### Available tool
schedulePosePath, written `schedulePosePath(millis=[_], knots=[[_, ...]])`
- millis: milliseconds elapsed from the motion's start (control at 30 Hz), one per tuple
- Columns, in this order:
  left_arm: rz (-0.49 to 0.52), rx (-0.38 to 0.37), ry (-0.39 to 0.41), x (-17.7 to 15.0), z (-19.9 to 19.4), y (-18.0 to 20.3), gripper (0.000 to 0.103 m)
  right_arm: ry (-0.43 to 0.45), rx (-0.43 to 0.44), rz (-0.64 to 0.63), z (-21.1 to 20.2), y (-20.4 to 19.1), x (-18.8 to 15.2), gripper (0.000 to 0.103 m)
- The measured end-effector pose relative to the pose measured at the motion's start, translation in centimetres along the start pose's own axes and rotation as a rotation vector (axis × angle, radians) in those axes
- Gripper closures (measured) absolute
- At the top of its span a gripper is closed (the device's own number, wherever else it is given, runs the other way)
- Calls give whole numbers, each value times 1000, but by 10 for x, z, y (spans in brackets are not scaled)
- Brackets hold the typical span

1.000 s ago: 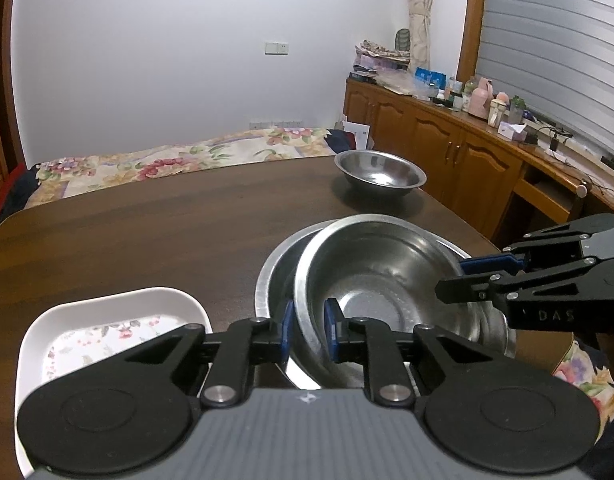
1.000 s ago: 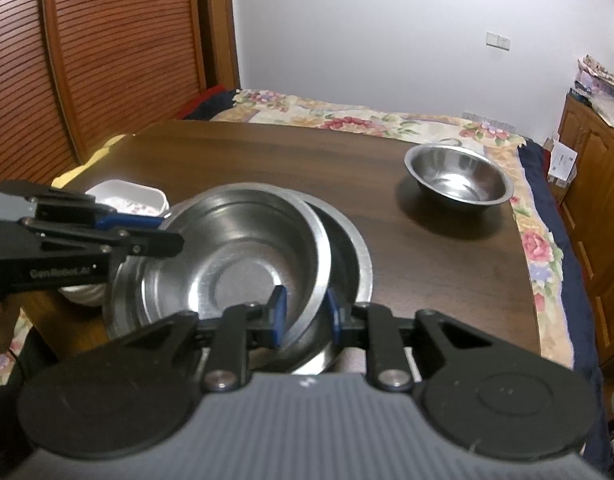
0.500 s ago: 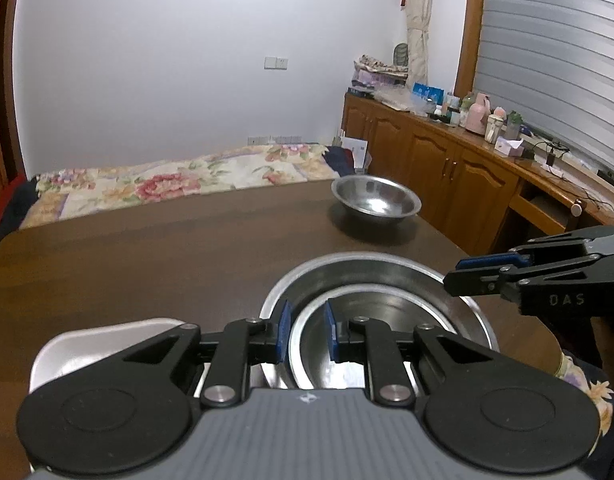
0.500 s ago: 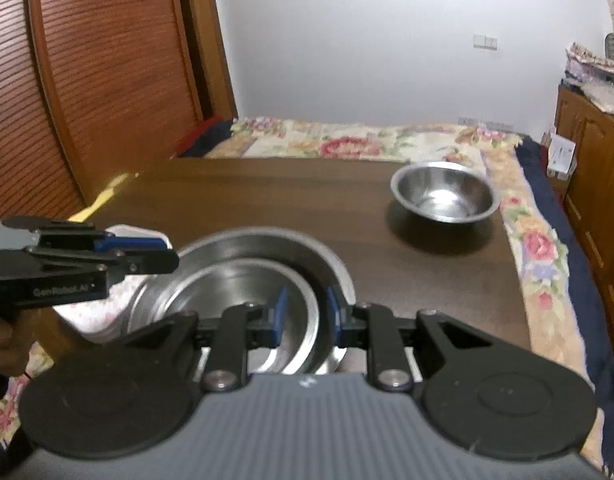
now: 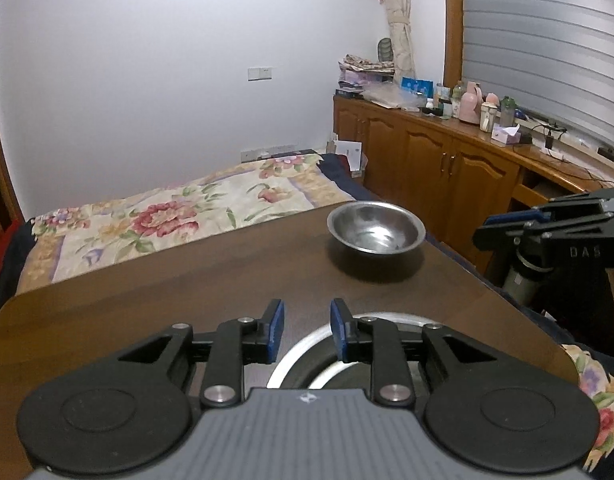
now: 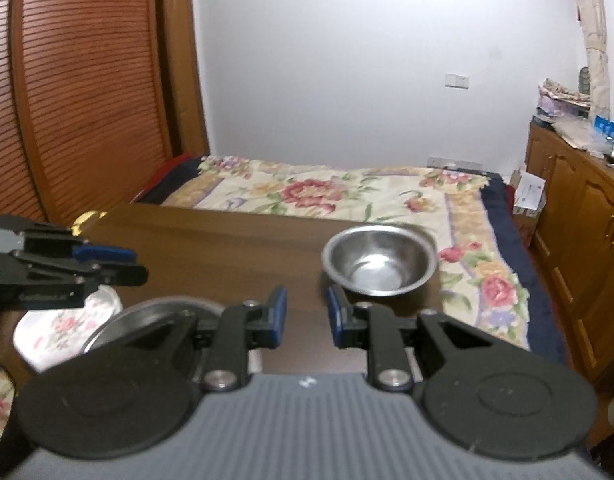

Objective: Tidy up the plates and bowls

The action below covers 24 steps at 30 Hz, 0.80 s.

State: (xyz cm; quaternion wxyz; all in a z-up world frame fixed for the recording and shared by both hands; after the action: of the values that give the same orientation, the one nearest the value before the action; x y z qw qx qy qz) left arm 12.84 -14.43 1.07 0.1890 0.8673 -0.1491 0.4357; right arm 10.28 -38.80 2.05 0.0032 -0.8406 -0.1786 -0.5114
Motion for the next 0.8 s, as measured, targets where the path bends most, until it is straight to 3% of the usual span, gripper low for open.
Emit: schedulePosePath(millis=[100,200,300,800], knots=[[12,-1,1,11,9,4,67,4,-15,5,8,15,2,78],[17,-4,5,22,19,5,56,11,-37,6,17,27,3,64],[5,-13,-3,30,30,5,50,3,-46,17,32,41,-1,62],[-24,-54,-53,59,97,8,48,-40,-41,130,88,83,-26,60]])
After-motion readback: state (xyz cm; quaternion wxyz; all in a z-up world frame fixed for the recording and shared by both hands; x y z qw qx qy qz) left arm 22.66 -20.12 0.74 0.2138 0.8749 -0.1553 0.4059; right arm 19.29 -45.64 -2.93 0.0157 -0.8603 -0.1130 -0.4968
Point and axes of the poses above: each gripper's, at about its wrist camera, not at the fingertips, and z roughly the way its jaws point, y to its right, x to its top, the point moved 1 cm from there along z, roughly the way its jaws point, and after that the axes turned 15 degrees about -z, right-handed, at the moved point
